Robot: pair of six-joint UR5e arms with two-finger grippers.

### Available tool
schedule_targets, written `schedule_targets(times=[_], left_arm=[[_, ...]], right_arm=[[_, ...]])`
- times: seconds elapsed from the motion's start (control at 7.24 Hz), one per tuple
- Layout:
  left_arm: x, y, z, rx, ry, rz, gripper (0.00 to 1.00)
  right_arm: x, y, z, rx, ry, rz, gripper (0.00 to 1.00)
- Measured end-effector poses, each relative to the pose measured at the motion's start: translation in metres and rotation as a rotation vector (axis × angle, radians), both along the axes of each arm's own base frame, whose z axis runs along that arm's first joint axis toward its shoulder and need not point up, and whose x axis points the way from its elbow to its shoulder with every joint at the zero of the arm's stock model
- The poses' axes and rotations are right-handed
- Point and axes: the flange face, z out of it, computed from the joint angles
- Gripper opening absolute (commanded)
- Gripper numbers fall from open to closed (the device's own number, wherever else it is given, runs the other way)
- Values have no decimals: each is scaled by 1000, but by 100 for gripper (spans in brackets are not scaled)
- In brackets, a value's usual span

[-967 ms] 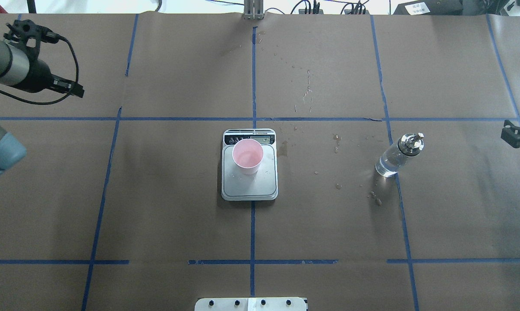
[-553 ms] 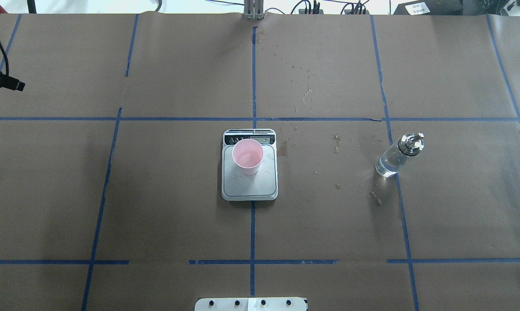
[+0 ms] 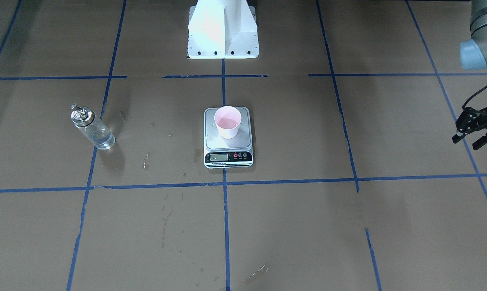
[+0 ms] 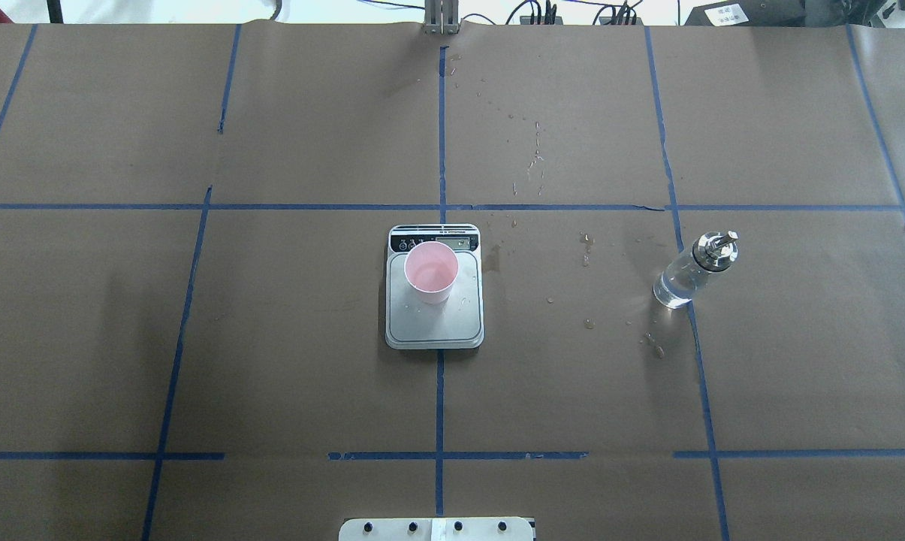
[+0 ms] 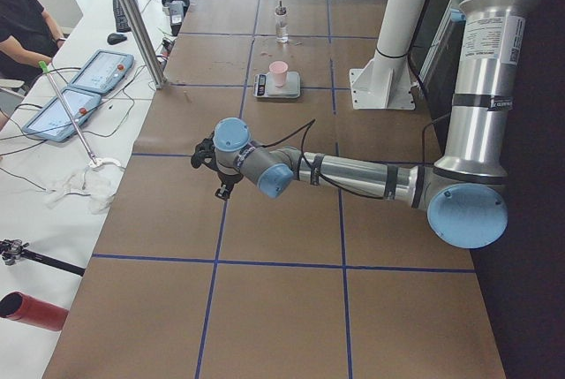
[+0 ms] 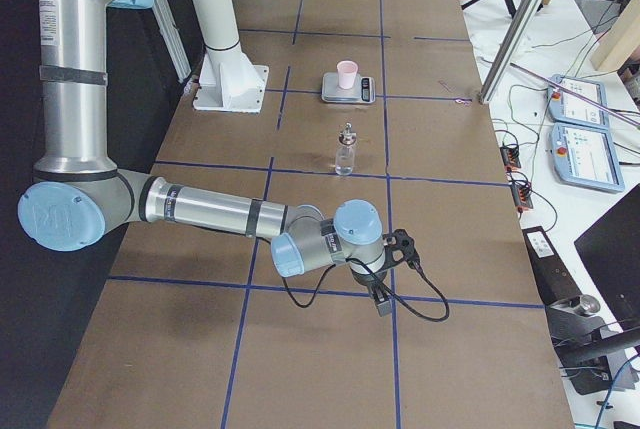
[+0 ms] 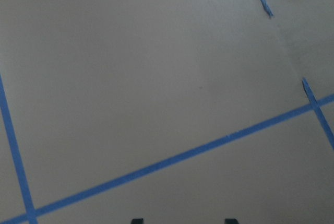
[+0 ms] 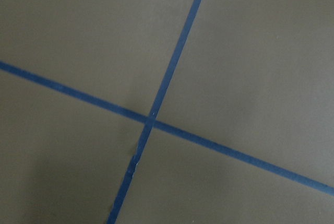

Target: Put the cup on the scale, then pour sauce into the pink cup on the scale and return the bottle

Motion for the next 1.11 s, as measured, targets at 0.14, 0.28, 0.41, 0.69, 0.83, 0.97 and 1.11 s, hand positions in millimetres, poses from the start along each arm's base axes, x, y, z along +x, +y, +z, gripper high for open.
schedule_targets(times=[0.14, 0.28, 0.41, 0.69, 0.83, 0.97, 1.11], left_arm=[[-3, 6, 6, -26, 11, 6, 59], [-8, 8, 11, -56, 9, 2, 60], [-13, 8, 16, -100, -1, -5, 62], [-52, 12, 21, -163, -32, -33, 75], [-89, 21, 16, -190, -48, -68, 100], [-130, 31, 10, -208, -59, -122, 100], [-162, 38, 10, -196, -69, -156, 100]], right_arm=[[-2, -12, -6, -44, 5, -101, 100], [-1, -26, -25, -89, 7, -163, 100], [0, -34, -50, -122, 6, -195, 100], [1, -29, -78, -138, 6, -201, 100], [2, -25, -86, -134, 10, -191, 100], [2, -23, -90, -140, 14, -177, 100], [3, -23, -92, -142, 13, -171, 100]])
